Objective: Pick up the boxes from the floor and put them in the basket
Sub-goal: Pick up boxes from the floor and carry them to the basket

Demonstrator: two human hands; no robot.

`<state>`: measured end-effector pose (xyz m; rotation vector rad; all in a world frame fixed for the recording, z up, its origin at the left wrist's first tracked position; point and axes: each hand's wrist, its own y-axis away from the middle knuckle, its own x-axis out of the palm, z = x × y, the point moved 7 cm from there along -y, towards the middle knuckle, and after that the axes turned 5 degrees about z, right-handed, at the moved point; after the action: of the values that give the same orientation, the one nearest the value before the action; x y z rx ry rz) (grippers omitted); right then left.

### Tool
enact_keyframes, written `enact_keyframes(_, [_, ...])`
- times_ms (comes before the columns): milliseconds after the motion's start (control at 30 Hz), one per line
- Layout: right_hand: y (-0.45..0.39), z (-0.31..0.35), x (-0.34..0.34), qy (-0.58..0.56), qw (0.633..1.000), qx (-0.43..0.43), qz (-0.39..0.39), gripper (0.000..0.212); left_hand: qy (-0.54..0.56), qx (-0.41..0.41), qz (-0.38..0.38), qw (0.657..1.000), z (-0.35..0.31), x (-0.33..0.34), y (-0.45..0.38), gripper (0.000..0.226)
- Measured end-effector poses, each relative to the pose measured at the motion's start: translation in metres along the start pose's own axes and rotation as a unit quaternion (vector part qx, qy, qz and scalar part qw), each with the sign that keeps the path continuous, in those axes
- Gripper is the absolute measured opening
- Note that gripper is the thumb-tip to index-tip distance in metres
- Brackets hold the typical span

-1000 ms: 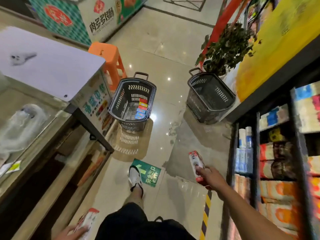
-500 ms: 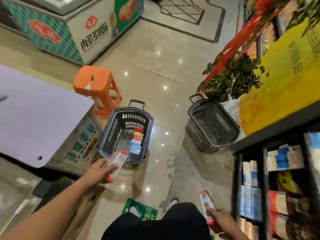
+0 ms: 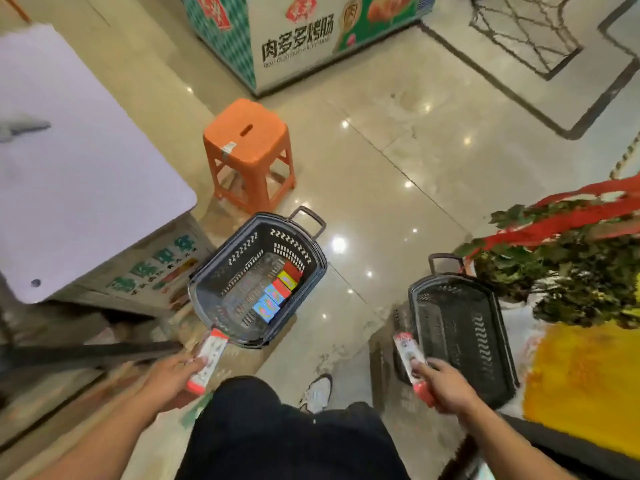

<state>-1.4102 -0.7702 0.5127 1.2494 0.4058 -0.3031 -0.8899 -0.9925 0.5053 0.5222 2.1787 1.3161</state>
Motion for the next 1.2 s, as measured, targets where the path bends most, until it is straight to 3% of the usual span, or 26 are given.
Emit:
enact_keyframes(67, [-0.034,0.045,-0.036,0.023,0.999,-0.037,-0.007,0.051,0.059,-0.037,-0.008,0.998,0.012,0.01,0.007,0.032])
enact_keyframes(167, [-0.03,0.156,-0.044,0.02,0.997,-0.073,0.01,0.041,0.152,-0.074,-0.018,0.985,0.016,0.026,-0.002,0.04])
enact_keyframes(333, [-0.077,0.26,0.024,0.013,0.988,-0.114,0.108,0.044,0.288,-0.155,-0.046,0.944,-0.009,0.045,-0.04,0.036])
enact_keyframes(400, [-0.086,0.291,0.058,0.019,0.984,-0.097,0.146,0.034,0.312,-0.172,-0.053,0.933,-0.03,0.049,-0.064,0.043])
enact_keyframes(467, [-0.1,0.314,0.088,0.008,0.979,-0.077,0.187,0.023,0.318,-0.172,-0.052,0.931,-0.059,0.051,-0.092,0.045])
enact_keyframes(600, [-0.148,0.35,0.134,0.006,0.97,-0.044,0.239,0.026,0.356,-0.162,-0.047,0.919,-0.128,0.063,-0.148,0.046])
enact_keyframes(767, [-0.249,0.39,0.183,0.089,0.965,-0.076,0.234,0.05,0.398,-0.149,-0.042,0.904,-0.183,0.081,-0.245,0.043])
enact_keyframes(867, [-0.318,0.409,0.218,0.107,0.959,-0.07,0.253,0.051,0.433,-0.19,-0.084,0.877,-0.187,0.097,-0.317,0.042])
enact_keyframes(967, [-0.384,0.422,0.262,0.118,0.949,-0.077,0.283,0.041,0.456,-0.175,-0.102,0.867,-0.184,0.112,-0.392,0.042])
enact_keyframes(1067, [-0.438,0.425,0.315,0.165,0.935,-0.09,0.302,0.064,0.485,-0.163,-0.121,0.85,-0.168,0.123,-0.461,0.039])
enact_keyframes(1200, [-0.487,0.428,0.377,0.217,0.915,-0.115,0.32,0.069,0.446,-0.176,-0.124,0.869,-0.15,0.131,-0.539,0.039])
